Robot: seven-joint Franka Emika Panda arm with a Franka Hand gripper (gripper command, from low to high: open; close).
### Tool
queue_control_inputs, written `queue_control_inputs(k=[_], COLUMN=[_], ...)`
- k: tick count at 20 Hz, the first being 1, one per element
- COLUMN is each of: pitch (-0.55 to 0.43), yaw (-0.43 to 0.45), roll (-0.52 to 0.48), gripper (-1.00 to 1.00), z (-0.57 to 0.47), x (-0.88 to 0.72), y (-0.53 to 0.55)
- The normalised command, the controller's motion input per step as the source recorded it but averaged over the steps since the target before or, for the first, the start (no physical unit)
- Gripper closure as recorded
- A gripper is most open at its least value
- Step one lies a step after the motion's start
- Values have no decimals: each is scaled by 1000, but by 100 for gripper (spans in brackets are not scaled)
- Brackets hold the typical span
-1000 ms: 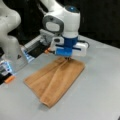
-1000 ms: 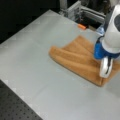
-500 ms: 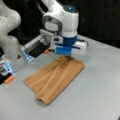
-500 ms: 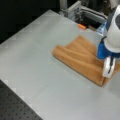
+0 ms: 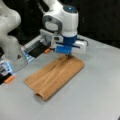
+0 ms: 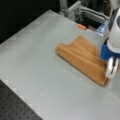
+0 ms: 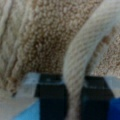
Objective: Folding a towel twice
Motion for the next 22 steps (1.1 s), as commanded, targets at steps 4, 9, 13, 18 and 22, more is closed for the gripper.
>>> queue_control_inputs(k=[4,9,13,18,22], pitch=[-40,-54,-55,-64,-57], yaw=[-154,-85,-28,-68,-86], roll=[145,161,177,168,158], gripper=[100,100,100,100,100], z=[29,18,-13,-60,-77], x=[-531,-565,-503,-346,-222], y=[-15,-63,-64,-14,53])
